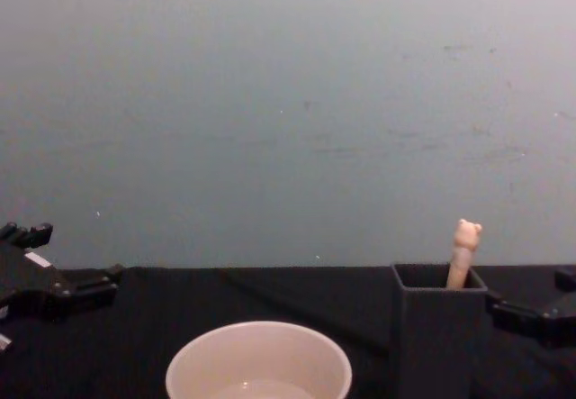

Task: Pick up the stirring spoon with one hand, stir inside the cup, then place it back in its original position.

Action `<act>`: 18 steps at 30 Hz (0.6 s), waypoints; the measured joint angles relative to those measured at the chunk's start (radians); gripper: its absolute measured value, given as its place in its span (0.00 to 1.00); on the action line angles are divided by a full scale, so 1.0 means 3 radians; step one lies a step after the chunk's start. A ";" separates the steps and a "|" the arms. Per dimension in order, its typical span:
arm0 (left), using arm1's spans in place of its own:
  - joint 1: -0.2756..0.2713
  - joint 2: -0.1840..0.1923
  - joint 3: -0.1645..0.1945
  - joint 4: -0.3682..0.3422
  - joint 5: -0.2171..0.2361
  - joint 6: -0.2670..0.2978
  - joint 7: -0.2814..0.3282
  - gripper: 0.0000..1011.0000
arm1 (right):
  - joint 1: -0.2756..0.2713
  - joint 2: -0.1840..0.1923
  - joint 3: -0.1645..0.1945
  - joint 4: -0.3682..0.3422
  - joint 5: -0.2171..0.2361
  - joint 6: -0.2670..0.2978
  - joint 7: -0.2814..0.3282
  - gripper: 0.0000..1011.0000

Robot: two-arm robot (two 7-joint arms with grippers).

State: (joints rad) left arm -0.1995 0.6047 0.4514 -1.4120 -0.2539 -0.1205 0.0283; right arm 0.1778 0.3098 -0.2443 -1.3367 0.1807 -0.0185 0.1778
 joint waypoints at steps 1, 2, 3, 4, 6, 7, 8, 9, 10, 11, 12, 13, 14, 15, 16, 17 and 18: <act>0.0000 0.0000 0.0000 0.0000 0.0000 0.0000 0.0000 0.99 | 0.0000 0.0000 0.0000 0.0000 0.0000 0.0000 0.0000 0.99; 0.0000 0.0000 0.0000 0.0000 0.0000 0.0000 0.0000 0.99 | 0.0000 0.0000 0.0000 0.0000 0.0001 0.0000 0.0000 0.99; 0.0000 0.0000 0.0000 0.0000 0.0000 0.0000 0.0000 0.99 | 0.0000 0.0000 0.0000 0.0000 0.0001 0.0000 0.0000 0.99; 0.0000 0.0000 0.0000 0.0000 0.0000 0.0000 0.0000 0.99 | 0.0000 0.0000 0.0000 0.0000 0.0001 0.0000 0.0000 0.99; 0.0000 0.0000 0.0000 0.0000 0.0000 0.0000 0.0000 0.99 | 0.0000 0.0000 0.0000 0.0000 0.0001 0.0000 0.0000 0.99; 0.0000 0.0000 0.0000 0.0000 0.0000 0.0000 0.0000 0.99 | 0.0000 0.0000 0.0000 0.0000 0.0001 0.0000 0.0000 0.99; 0.0000 0.0000 0.0000 0.0000 0.0000 0.0000 0.0000 0.99 | 0.0000 0.0000 0.0000 0.0000 0.0001 0.0000 0.0000 0.99; 0.0000 0.0000 0.0000 0.0000 0.0000 0.0000 0.0000 0.99 | 0.0000 0.0000 0.0000 0.0000 0.0001 0.0000 0.0000 0.99; 0.0000 0.0000 0.0000 0.0000 0.0000 0.0000 0.0000 0.99 | 0.0000 0.0000 0.0000 0.0000 0.0001 0.0000 0.0000 0.99; 0.0000 0.0000 0.0000 0.0000 0.0000 0.0000 0.0000 0.99 | 0.0000 0.0000 0.0000 0.0000 0.0001 0.0000 0.0000 0.99; 0.0000 0.0000 0.0000 0.0000 0.0000 0.0000 0.0000 0.99 | 0.0000 0.0000 0.0000 0.0000 0.0001 0.0000 0.0000 0.99; 0.0000 0.0000 0.0000 0.0000 0.0000 0.0000 0.0000 0.99 | 0.0000 0.0000 0.0000 0.0000 0.0001 0.0000 0.0000 0.99; 0.0000 0.0000 0.0000 0.0000 0.0000 0.0000 0.0000 0.99 | 0.0000 0.0000 0.0000 0.0000 0.0001 0.0000 0.0000 0.99; 0.0000 0.0000 0.0000 0.0000 0.0000 0.0000 0.0000 0.99 | 0.0000 0.0000 0.0000 0.0000 0.0000 0.0000 0.0000 0.99; 0.0000 0.0000 0.0000 0.0000 0.0000 0.0000 0.0000 0.99 | 0.0000 0.0000 0.0000 0.0000 0.0000 0.0000 0.0000 0.99; 0.0000 0.0000 0.0000 0.0000 0.0000 0.0000 0.0000 0.99 | 0.0000 0.0000 0.0000 0.0000 0.0000 0.0000 0.0000 0.99; 0.0000 0.0000 0.0000 0.0000 0.0000 0.0000 0.0000 0.99 | 0.0000 0.0000 0.0000 0.0000 0.0000 0.0000 0.0000 0.99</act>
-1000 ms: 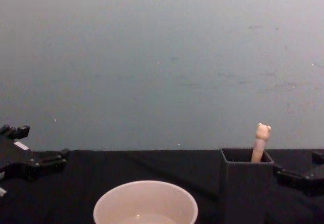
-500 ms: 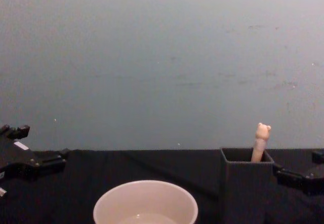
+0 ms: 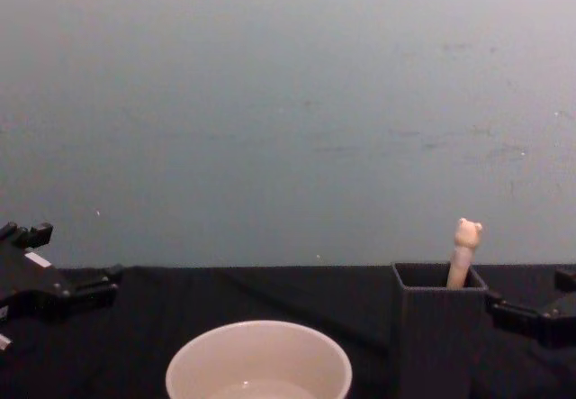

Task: Pick up the stirring spoon with one hand, stir inside the cup, then place it back in its original position.

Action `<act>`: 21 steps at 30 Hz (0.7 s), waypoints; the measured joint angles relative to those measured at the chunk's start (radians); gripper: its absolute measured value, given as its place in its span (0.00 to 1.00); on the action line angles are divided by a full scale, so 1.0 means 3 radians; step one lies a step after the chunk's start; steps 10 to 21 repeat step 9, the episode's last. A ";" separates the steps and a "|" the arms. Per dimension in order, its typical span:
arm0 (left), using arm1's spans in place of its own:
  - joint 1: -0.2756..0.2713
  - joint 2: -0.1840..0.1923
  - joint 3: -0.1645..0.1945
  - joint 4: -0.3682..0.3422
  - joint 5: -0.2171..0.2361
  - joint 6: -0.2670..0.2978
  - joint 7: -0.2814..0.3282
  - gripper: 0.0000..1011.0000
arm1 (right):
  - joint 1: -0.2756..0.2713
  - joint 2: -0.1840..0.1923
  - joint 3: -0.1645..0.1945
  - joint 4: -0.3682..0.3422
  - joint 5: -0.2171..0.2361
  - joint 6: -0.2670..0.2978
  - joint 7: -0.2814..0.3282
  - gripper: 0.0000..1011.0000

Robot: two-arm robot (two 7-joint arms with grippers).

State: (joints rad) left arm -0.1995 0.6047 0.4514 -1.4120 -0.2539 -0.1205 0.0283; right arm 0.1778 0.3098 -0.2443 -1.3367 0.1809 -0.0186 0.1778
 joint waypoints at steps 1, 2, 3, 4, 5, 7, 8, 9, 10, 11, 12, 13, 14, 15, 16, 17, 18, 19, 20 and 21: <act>0.0000 0.0000 0.0000 0.0000 0.0000 0.0000 0.0000 0.99 | 0.0000 0.0000 0.0000 0.0000 0.0000 0.0000 0.0000 0.99; 0.0000 0.0000 0.0000 0.0000 0.0000 0.0000 0.0000 0.99 | 0.0000 0.0000 0.0000 0.0000 0.0000 0.0000 0.0000 0.99; 0.0000 0.0000 0.0000 0.0000 0.0000 0.0000 0.0000 0.99 | 0.0000 0.0000 0.0000 0.0000 0.0000 0.0000 0.0000 0.99; 0.0000 0.0000 0.0000 0.0000 0.0000 0.0000 0.0000 0.99 | 0.0000 0.0000 0.0000 0.0000 0.0000 0.0000 0.0000 0.99; 0.0000 0.0000 0.0000 0.0000 0.0000 0.0000 0.0000 0.99 | 0.0000 0.0000 0.0000 0.0000 0.0000 0.0000 0.0000 0.99; 0.0000 0.0000 0.0000 0.0000 0.0000 0.0000 0.0000 0.99 | 0.0000 0.0000 0.0000 0.0000 0.0000 0.0000 0.0000 0.99; 0.0000 0.0000 0.0000 0.0000 0.0000 0.0000 0.0000 0.99 | 0.0000 0.0000 0.0000 0.0000 0.0000 0.0000 0.0000 0.99; 0.0000 0.0000 0.0000 0.0000 0.0000 0.0000 0.0000 0.99 | 0.0000 0.0000 0.0000 0.0000 0.0000 0.0000 0.0000 0.99; 0.0000 0.0000 0.0000 0.0000 0.0000 0.0000 0.0000 0.99 | 0.0000 0.0000 0.0000 0.0000 0.0000 0.0000 0.0000 0.99; 0.0000 0.0000 0.0000 0.0000 0.0000 0.0000 0.0000 0.99 | 0.0000 0.0000 0.0000 0.0000 0.0000 0.0000 0.0000 0.99; 0.0000 0.0000 0.0000 0.0000 0.0000 0.0000 0.0000 0.99 | 0.0000 0.0000 0.0000 0.0000 0.0000 0.0000 0.0000 0.99; 0.0000 0.0000 0.0000 0.0000 0.0000 0.0000 0.0000 0.99 | 0.0000 0.0000 0.0000 0.0000 0.0000 0.0000 0.0000 0.99; 0.0000 0.0000 0.0000 0.0000 0.0000 0.0000 0.0000 0.99 | 0.0000 0.0000 0.0000 0.0000 0.0000 0.0000 0.0000 0.99; 0.0000 0.0000 0.0000 0.0000 0.0000 0.0000 0.0000 0.99 | 0.0000 0.0000 0.0000 0.0000 0.0000 0.0000 0.0000 0.99; 0.0000 0.0000 0.0000 0.0000 0.0000 0.0000 0.0000 0.99 | 0.0000 0.0000 0.0000 0.0000 0.0000 0.0000 0.0000 0.99; 0.0000 0.0000 0.0000 0.0000 0.0000 0.0000 0.0000 0.99 | 0.0000 0.0000 0.0000 0.0000 0.0000 0.0000 0.0000 0.99; 0.0000 0.0000 0.0000 0.0000 0.0000 0.0000 0.0000 0.99 | 0.0000 0.0000 0.0000 0.0000 0.0000 0.0000 0.0000 0.99; 0.0000 0.0000 0.0000 0.0000 0.0000 0.0000 0.0000 0.99 | 0.0000 0.0000 0.0000 0.0000 0.0000 0.0000 0.0000 0.99; 0.0000 0.0000 0.0000 0.0000 0.0000 0.0000 0.0000 0.99 | 0.0000 0.0000 0.0000 0.0000 0.0000 0.0000 0.0000 0.99; 0.0000 0.0000 0.0000 0.0000 0.0000 0.0000 0.0000 0.99 | 0.0000 0.0000 0.0000 0.0000 0.0000 0.0000 0.0000 0.99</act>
